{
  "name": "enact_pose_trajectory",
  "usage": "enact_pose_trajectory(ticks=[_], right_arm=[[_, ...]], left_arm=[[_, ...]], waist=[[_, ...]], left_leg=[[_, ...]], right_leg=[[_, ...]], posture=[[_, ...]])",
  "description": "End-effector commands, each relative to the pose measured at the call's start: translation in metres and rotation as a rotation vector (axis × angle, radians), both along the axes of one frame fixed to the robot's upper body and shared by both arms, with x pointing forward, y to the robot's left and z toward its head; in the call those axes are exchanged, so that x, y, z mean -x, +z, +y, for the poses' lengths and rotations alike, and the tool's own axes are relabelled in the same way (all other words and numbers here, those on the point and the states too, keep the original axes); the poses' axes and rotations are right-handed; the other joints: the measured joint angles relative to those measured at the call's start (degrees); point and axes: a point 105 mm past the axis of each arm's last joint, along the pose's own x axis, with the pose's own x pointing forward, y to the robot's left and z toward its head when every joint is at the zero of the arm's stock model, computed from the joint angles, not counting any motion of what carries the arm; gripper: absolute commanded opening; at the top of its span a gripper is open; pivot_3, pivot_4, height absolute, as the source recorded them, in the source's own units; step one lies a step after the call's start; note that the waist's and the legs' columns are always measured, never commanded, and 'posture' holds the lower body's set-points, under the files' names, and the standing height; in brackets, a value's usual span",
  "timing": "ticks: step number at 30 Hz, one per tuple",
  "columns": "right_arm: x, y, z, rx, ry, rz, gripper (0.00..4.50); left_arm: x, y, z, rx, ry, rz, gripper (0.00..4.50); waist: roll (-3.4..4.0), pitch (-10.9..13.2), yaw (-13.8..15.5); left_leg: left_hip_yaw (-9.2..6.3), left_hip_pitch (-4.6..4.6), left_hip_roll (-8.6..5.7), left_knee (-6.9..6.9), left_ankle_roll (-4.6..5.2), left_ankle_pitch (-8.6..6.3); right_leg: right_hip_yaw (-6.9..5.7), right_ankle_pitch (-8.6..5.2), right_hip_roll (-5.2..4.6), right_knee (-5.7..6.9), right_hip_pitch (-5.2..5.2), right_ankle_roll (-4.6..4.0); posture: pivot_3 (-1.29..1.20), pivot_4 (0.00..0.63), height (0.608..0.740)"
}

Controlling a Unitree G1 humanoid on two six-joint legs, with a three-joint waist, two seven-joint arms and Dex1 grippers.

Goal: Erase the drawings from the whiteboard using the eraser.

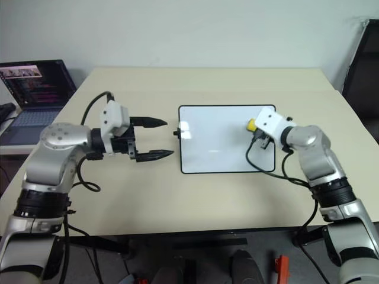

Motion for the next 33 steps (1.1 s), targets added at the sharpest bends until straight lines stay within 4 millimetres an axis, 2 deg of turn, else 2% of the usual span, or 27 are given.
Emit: enact_pose_trajectory(ticks=[1, 8, 12, 15, 21, 23, 24, 26, 28, 29, 32, 33], right_arm=[[-0.002, -0.012, -0.008, 0.014, -0.036, 0.051, 0.80], [-0.025, 0.023, -0.051, -0.004, -0.210, -0.100, 0.80], [-0.027, 0.027, -0.068, -0.014, -0.256, -0.128, 0.78], [-0.023, 0.016, -0.055, -0.013, -0.196, -0.088, 0.78], [-0.006, -0.006, -0.005, -0.029, 0.025, 0.022, 0.78], [-0.001, -0.003, 0.005, -0.059, 0.061, 0.018, 0.78], [-0.002, 0.003, 0.005, -0.080, 0.054, -0.003, 0.78], [-0.002, 0.029, 0.000, -0.163, 0.038, -0.066, 0.78], [0.003, 0.067, -0.009, -0.291, 0.024, -0.144, 0.78], [0.010, 0.093, -0.019, -0.373, 0.017, -0.199, 0.78], [0.028, 0.142, -0.048, -0.521, -0.028, -0.321, 0.78], [0.032, 0.155, -0.071, -0.548, -0.108, -0.377, 0.78]], left_arm=[[0.005, 0.011, 0.001, 0.009, 0.005, -0.045, 4.50], [0.010, 0.008, -0.001, 0.005, 0.010, -0.034, 4.50], [0.015, 0.009, -0.004, -0.001, 0.002, -0.047, 4.50], [0.020, 0.008, -0.004, -0.001, 0.001, -0.048, 4.50], [0.016, 0.009, -0.004, 0.007, 0.008, -0.044, 4.50], [0.013, 0.008, -0.004, 0.007, 0.005, -0.040, 4.50], [0.011, 0.008, -0.004, 0.006, 0.003, -0.039, 4.50], [0.008, 0.011, -0.007, 0.010, -0.013, -0.046, 4.50], [0.006, 0.015, -0.012, 0.024, -0.038, -0.053, 4.50], [0.005, 0.016, -0.016, 0.036, -0.059, -0.052, 4.50], [0.002, 0.018, -0.026, 0.053, -0.100, -0.052, 4.50], [0.001, 0.018, -0.030, 0.057, -0.117, -0.052, 4.50]], waist=[[0.00, 0.00, 0.05], [-0.01, 0.00, 0.29], [-0.02, -0.01, 0.57], [-0.02, -0.01, 0.59], [-0.03, -0.02, 0.13], [-0.03, -0.02, -0.08], [-0.03, -0.02, -0.12], [-0.03, 0.00, 0.07], [0.01, 0.05, 0.48], [0.06, 0.08, 0.68], [0.10, 0.11, 1.56], [0.10, 0.11, 1.95]], left_leg=[[-0.01, 0.01, 0.00, 0.00, 0.01, 0.01], [0.02, 0.04, 0.00, 0.03, 0.04, 0.05], [0.01, 0.02, -0.02, 0.01, 0.06, 0.07], [0.01, -0.02, -0.02, -0.02, 0.06, 0.07], [0.02, 0.01, 0.01, -0.03, 0.06, 0.07], [0.03, 0.01, 0.03, -0.04, 0.06, 0.07], [0.02, 0.01, 0.05, -0.05, 0.06, 0.07], [0.03, -0.01, 0.03, -0.05, 0.06, 0.07], [0.01, -0.13, 0.00, -0.03, 0.06, 0.07], [0.00, -0.28, -0.03, -0.02, 0.06, 0.07], [-0.13, -0.85, -0.08, -0.01, 0.05, 0.06], [-0.13, -1.03, -0.08, -0.01, 0.05, 0.07]], right_leg=[[0.00, 0.01, 0.00, 0.00, 0.01, 0.02], [0.04, 0.09, -0.01, -0.03, 0.03, 0.07], [0.04, 0.17, -0.02, -0.09, 0.04, -0.03], [0.04, 0.17, -0.02, -0.13, 0.03, -0.04], [0.04, 0.12, -0.01, -0.13, 0.03, 0.04], [0.04, 0.07, 0.01, -0.11, 0.02, 0.09], [0.03, 0.07, 0.02, -0.11, 0.01, 0.10], [0.04, 0.07, 0.02, -0.09, -0.02, 0.10], [0.03, 0.08, 0.00, -0.10, -0.10, 0.08], [0.02, 0.15, -0.02, -0.11, -0.20, -0.01], [-0.10, 0.20, -0.07, -0.09, -0.66, -0.02], [-0.10, 0.21, -0.08, -0.07, -0.89, -0.02]], posture=[[0.00, 0.150, 0.740], [0.00, 0.150, 0.740], [0.00, 0.150, 0.740], [0.00, 0.150, 0.740], [0.00, 0.150, 0.740], [0.00, 0.150, 0.740], [0.00, 0.150, 0.740], [0.00, 0.150, 0.740], [0.00, 0.150, 0.740], [0.00, 0.150, 0.740], [0.00, 0.150, 0.740], [0.00, 0.150, 0.740]])
